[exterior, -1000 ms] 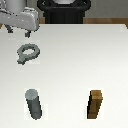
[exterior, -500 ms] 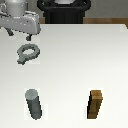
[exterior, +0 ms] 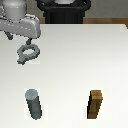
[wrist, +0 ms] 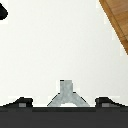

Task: Put the loop with the handle onto the peg.

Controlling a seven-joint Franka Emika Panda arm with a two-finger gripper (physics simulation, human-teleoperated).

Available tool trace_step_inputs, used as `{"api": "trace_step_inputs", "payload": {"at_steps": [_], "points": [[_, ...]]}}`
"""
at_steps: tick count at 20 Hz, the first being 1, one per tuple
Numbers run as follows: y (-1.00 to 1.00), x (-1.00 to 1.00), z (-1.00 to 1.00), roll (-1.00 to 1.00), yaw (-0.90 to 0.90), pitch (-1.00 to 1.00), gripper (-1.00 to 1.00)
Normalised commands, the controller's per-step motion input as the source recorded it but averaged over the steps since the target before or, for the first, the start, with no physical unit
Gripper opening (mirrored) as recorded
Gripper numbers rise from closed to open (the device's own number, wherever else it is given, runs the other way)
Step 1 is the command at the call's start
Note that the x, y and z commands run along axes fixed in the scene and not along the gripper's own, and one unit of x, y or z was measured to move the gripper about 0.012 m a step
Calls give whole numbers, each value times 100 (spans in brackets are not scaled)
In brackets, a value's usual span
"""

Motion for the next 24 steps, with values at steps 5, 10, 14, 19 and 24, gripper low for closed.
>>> {"api": "trace_step_inputs", "payload": {"at_steps": [5,10,14,19,24], "points": [[0,0,-40,0,0,0,100],[-40,0,-20,0,0,0,100],[0,-25,-25,0,0,0,100],[0,-20,-20,0,0,0,100],[0,20,-60,0,0,0,100]]}}
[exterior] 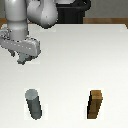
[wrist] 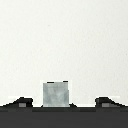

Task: Put the loop with the handle onto the peg.

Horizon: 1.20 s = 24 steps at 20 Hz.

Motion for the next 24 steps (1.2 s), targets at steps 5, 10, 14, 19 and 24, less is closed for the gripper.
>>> {"api": "trace_step_inputs", "payload": {"at_steps": [5,10,14,19,24], "points": [[0,0,-20,0,0,0,100],[0,0,-20,0,0,0,-100],[0,0,0,0,0,0,-100],[0,0,0,0,0,0,-100],[0,0,60,0,0,0,-100]]}}
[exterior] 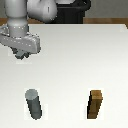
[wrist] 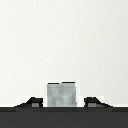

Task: Put the loop with the handle onto the peg.

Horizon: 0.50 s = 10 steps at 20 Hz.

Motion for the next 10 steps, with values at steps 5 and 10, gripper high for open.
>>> {"api": "trace_step_inputs", "payload": {"at_steps": [5,10], "points": [[0,0,100,0,0,0,-100],[0,0,80,0,0,0,-100]]}}
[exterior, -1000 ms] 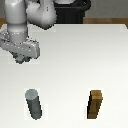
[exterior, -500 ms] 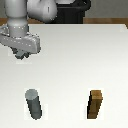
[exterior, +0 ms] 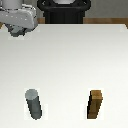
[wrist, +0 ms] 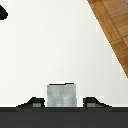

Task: Put the loop with the handle onto the peg.

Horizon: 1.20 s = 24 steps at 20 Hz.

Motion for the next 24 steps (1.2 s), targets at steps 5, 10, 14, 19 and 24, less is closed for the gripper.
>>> {"api": "trace_step_inputs", "payload": {"at_steps": [5,10,14,19,24], "points": [[0,0,0,0,-12,0,-100],[0,0,0,0,-98,0,-100],[0,0,0,0,-98,0,-100],[0,0,0,0,-100,0,-100],[0,0,0,0,-93,0,-100]]}}
